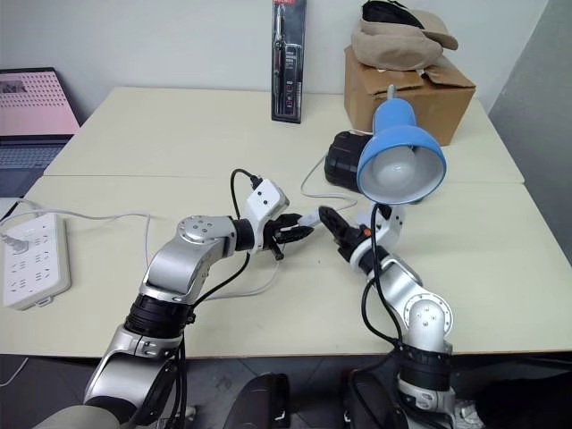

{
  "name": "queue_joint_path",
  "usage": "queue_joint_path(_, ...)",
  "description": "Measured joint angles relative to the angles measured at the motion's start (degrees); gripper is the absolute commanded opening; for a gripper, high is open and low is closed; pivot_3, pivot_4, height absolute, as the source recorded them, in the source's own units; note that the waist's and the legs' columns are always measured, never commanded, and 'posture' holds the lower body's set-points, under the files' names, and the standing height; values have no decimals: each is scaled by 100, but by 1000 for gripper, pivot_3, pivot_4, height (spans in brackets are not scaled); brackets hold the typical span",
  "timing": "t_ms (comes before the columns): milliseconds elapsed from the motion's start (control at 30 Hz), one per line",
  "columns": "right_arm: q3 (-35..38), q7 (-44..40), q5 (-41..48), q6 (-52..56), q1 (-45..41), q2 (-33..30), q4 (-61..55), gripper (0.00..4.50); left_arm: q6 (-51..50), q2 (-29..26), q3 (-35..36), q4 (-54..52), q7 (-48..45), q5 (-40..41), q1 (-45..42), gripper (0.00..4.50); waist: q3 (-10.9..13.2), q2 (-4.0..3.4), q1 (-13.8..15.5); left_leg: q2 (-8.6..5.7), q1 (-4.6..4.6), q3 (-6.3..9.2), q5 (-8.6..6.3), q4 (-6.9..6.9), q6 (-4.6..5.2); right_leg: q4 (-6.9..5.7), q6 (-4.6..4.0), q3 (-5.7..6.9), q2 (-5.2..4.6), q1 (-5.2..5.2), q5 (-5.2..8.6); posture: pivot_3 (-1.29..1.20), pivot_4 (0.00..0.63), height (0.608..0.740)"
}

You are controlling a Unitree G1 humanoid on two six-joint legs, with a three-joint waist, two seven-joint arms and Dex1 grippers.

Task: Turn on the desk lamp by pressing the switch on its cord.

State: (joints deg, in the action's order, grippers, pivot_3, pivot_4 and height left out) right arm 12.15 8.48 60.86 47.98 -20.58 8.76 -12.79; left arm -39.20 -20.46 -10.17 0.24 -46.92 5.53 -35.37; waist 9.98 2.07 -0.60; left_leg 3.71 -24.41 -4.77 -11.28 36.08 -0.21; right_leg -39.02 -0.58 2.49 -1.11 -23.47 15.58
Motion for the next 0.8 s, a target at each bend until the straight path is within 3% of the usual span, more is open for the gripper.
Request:
queue_joint_path(500,-80,342,375,-37,-82,41,435,4500,-188,-58,4,-20,139,171,-29,1074,0,0,-45,-2,-3,-5,0,2,0,1,0,-3,-7,-1,-1,0,150,740)
queue_joint_path(800,-101,27,252,478,322,-1340,-10,4500,-96,-81,-7,-30,139,236,-28,1074,1,-1,-52,-4,-2,-9,0,3,1,1,4,-9,-6,-2,-3,0,150,740)
